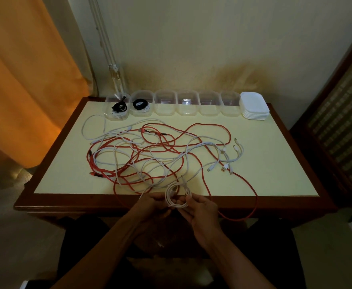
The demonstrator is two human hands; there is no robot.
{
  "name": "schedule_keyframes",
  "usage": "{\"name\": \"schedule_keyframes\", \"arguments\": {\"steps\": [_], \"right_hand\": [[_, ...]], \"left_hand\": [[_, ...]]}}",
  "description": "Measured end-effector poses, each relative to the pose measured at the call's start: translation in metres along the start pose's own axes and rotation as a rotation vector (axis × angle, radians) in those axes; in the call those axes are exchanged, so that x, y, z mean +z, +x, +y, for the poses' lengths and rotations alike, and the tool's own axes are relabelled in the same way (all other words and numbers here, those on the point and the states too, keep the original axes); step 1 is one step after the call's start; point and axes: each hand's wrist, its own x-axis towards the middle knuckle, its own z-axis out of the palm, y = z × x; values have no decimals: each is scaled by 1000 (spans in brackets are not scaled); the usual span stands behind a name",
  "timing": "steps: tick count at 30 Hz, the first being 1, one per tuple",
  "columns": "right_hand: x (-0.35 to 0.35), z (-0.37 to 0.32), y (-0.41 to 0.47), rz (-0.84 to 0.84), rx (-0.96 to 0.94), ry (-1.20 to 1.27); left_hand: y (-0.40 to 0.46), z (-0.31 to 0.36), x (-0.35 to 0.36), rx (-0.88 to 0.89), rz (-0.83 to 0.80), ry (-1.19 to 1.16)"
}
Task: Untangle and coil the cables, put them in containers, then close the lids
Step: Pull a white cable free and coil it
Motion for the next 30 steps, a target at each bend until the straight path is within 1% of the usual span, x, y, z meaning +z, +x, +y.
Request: {"name": "schedule_keyframes", "arguments": {"steps": [3,4,5,7,10,12,14,16,18,20,22,23,24,25,26,27,28,30], "right_hand": [[0,1,1,10,0,-4],[-1,2,2,25,-3,-8],[0,1,2,35,-7,-15],[-2,2,5,43,-25,-49],[-7,2,8,-7,-25,-90],[-10,3,8,-46,-12,-122],[-11,3,7,-67,-17,-148],[-9,4,6,-52,-32,-147],[-5,5,6,-11,-47,-146],[0,5,8,36,-62,-170],[1,5,9,55,-71,-215],[1,5,8,53,-79,-249],[0,6,8,50,-88,-286],[0,6,7,46,-95,-314],[0,6,8,45,-107,-330],[0,5,8,44,-125,-339],[1,3,8,47,-147,-351],[4,-3,10,56,-191,-373]], "left_hand": [[1,-7,1,2,-47,-235],[1,-9,0,4,-72,-297],[1,-9,0,14,-84,-310],[1,-7,2,54,-54,-182],[2,-4,7,82,27,39],[3,0,7,59,34,117],[3,2,8,26,18,110],[1,4,14,-1,-12,-21],[4,1,19,-25,-18,-232],[11,-6,23,-54,31,-416],[17,-11,27,-77,117,-516],[18,-13,28,-50,182,-487],[17,-14,30,17,262,-370],[17,-14,29,113,363,-139],[16,-15,27,234,459,152],[16,-14,25,366,516,422],[16,-12,23,469,526,608],[17,-5,21,593,480,769]]}}
